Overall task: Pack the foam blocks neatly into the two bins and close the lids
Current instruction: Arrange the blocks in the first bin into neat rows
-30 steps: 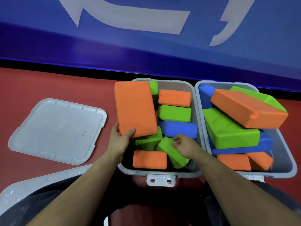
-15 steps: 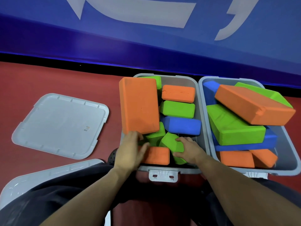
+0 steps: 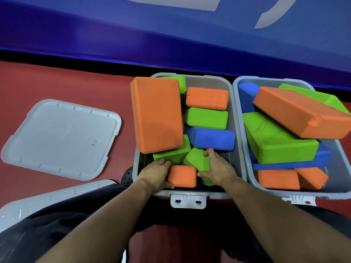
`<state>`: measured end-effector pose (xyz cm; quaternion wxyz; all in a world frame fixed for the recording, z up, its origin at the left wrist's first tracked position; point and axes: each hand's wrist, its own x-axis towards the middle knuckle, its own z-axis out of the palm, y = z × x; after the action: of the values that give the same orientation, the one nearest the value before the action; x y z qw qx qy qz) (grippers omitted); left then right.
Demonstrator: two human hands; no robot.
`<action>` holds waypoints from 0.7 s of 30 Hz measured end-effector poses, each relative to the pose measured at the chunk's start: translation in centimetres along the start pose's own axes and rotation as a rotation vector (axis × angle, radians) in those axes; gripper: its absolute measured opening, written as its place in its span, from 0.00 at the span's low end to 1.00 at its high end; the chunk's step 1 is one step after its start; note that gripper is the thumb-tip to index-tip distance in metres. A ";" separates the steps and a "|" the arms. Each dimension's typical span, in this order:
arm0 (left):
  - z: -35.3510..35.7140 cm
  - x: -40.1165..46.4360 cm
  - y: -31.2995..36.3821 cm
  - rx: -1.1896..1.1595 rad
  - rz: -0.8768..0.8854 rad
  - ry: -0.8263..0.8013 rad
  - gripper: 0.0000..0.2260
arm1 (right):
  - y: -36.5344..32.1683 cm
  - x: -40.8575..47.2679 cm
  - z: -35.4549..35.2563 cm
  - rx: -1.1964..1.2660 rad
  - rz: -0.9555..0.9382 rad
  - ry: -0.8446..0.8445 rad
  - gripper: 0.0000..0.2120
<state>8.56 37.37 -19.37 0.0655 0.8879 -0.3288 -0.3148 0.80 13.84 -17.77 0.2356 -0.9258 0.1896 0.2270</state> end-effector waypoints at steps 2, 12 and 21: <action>0.1 0.3 -0.1 0.034 0.043 0.000 0.38 | 0.0 0.0 -0.2 -0.003 -0.002 0.012 0.31; -0.7 -0.3 0.0 0.235 0.084 0.001 0.32 | 0.8 -1.2 -1.8 -0.056 -0.054 0.056 0.35; -1.8 -0.8 -2.2 0.325 0.050 -0.010 0.36 | 1.2 -1.1 -2.6 -0.174 -0.173 -0.003 0.45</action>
<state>10.38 39.39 -18.20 -0.0726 0.8769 -0.3976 -0.2603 0.18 11.78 -15.59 0.1735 -0.9552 0.0880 0.2228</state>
